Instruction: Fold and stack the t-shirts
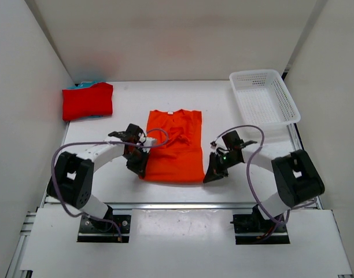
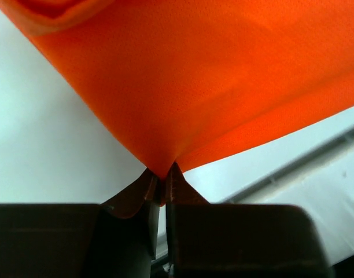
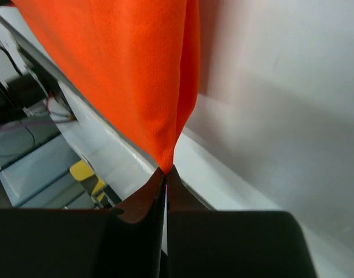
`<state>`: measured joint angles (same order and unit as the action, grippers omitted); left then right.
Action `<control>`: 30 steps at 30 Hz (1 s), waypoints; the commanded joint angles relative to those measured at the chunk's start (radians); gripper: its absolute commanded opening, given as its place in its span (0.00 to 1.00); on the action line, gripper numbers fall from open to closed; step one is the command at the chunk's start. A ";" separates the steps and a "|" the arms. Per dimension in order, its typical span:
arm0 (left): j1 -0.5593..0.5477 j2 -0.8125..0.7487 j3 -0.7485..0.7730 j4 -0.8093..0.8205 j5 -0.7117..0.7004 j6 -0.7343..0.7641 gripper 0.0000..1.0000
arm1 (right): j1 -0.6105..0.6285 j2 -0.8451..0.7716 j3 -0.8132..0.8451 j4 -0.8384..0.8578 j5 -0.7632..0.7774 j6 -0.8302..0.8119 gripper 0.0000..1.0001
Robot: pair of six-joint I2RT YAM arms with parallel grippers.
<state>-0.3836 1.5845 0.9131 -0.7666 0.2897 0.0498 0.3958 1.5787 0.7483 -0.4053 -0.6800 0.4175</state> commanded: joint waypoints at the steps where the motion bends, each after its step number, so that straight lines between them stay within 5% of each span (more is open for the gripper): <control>1: -0.030 -0.122 -0.078 -0.048 0.005 0.041 0.20 | 0.038 -0.098 -0.108 -0.027 0.013 0.033 0.01; 5: -0.047 -0.138 -0.062 -0.074 0.014 0.053 0.45 | 0.070 -0.181 -0.225 -0.017 0.000 0.070 0.01; 7: -0.028 -0.161 -0.074 -0.065 0.008 0.045 0.54 | 0.074 -0.229 -0.243 -0.024 -0.024 0.079 0.29; 10: 0.017 -0.210 -0.065 -0.076 0.017 0.064 0.55 | 0.061 -0.270 -0.238 -0.087 -0.006 0.057 0.38; 14: 0.107 -0.218 -0.004 -0.095 0.029 0.094 0.51 | 0.034 -0.331 -0.103 -0.202 0.095 0.041 0.32; 18: 0.001 -0.175 0.147 -0.094 -0.007 0.203 0.52 | -0.001 -0.338 0.002 -0.221 0.171 0.076 0.21; 22: -0.089 -0.107 0.202 -0.056 -0.009 0.271 0.53 | -0.017 -0.240 0.072 -0.133 0.134 0.090 0.00; 30: -0.104 0.005 0.227 0.027 -0.049 0.268 0.54 | 0.058 0.015 0.244 -0.153 0.099 -0.100 0.00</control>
<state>-0.4847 1.5806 1.1110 -0.7803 0.2623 0.2916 0.4229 1.5356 0.9363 -0.5484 -0.5541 0.4114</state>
